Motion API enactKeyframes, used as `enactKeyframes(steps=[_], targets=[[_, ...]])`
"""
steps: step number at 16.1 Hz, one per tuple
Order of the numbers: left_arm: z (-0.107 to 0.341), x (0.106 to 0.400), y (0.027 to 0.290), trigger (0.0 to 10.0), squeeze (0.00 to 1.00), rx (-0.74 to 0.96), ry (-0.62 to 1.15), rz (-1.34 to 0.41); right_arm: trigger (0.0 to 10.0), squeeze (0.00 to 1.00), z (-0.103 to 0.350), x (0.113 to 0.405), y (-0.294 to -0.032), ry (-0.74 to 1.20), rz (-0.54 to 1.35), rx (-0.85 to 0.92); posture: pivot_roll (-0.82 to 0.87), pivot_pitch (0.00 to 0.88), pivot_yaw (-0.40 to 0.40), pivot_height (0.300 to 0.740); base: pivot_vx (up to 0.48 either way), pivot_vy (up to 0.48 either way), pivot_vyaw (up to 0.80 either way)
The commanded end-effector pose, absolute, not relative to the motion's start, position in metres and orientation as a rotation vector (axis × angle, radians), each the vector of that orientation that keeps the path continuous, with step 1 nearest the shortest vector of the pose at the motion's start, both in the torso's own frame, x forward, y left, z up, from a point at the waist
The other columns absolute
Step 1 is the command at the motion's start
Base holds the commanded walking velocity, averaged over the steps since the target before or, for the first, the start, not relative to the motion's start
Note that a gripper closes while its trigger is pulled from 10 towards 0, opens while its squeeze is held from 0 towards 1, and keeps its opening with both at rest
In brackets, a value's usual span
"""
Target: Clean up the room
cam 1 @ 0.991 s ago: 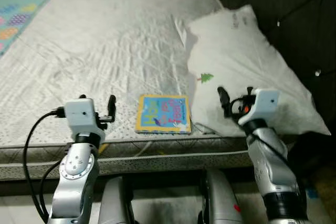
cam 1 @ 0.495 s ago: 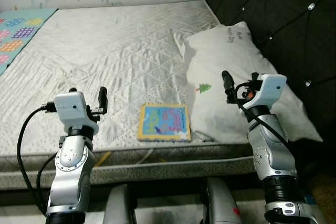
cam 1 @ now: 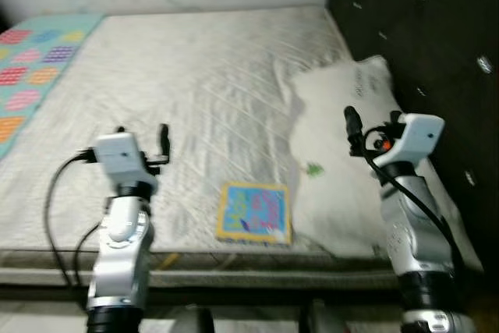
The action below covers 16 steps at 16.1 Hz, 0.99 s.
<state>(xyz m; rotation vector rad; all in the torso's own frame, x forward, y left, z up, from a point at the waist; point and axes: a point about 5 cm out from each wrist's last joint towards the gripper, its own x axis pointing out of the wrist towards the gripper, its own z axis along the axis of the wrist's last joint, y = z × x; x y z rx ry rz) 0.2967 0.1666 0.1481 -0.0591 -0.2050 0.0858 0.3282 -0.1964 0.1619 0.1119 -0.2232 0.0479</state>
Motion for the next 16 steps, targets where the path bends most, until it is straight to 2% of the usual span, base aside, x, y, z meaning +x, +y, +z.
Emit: enactKeyframes(steps=[1,3,4,7,9,12,13,16], targets=[[0.148,0.296,0.157,10.0,0.00,-0.030,-0.211,0.039,10.0,0.00,0.161,0.322,-0.204,-0.219,0.014,0.101,-0.16,0.000,0.082,0.740,0.000,0.000,0.00],[0.136,0.299,0.155,10.0,0.00,-0.044,-0.158,0.024,10.0,0.00,0.157,0.314,-0.215,-0.212,-0.043,0.099,-0.15,0.000,0.094,0.740,0.000,0.000,0.00],[0.134,0.294,0.162,10.0,0.00,-0.033,-0.145,0.035,10.0,0.00,0.149,0.306,-0.215,-0.185,-0.048,0.105,-0.11,0.000,0.111,0.740,0.000,0.000,0.00],[0.127,0.277,0.183,10.0,0.00,0.042,-0.119,0.056,10.0,0.00,0.134,0.297,-0.201,-0.146,-0.038,0.139,-0.07,0.000,0.148,0.740,0.000,0.000,0.00],[0.126,0.274,0.186,10.0,0.00,0.064,-0.107,0.051,10.0,0.00,0.133,0.298,-0.189,-0.142,-0.022,0.150,-0.09,0.000,0.170,0.740,0.000,0.000,0.00],[0.121,0.277,0.173,10.0,0.00,0.056,-0.118,0.033,10.0,0.00,0.133,0.299,-0.183,-0.138,-0.003,0.145,-0.11,0.000,0.116,0.740,0.000,0.000,0.00],[0.122,0.277,0.171,10.0,0.00,0.042,-0.132,0.035,10.0,0.00,0.134,0.301,-0.182,-0.132,0.018,0.141,-0.11,0.000,0.076,0.740,0.000,0.000,0.00],[0.121,0.275,0.175,10.0,0.00,0.029,-0.149,0.107,10.0,0.00,0.131,0.313,-0.178,-0.078,0.085,0.085,-0.07,0.000,0.019,0.740,0.000,0.000,0.00]])
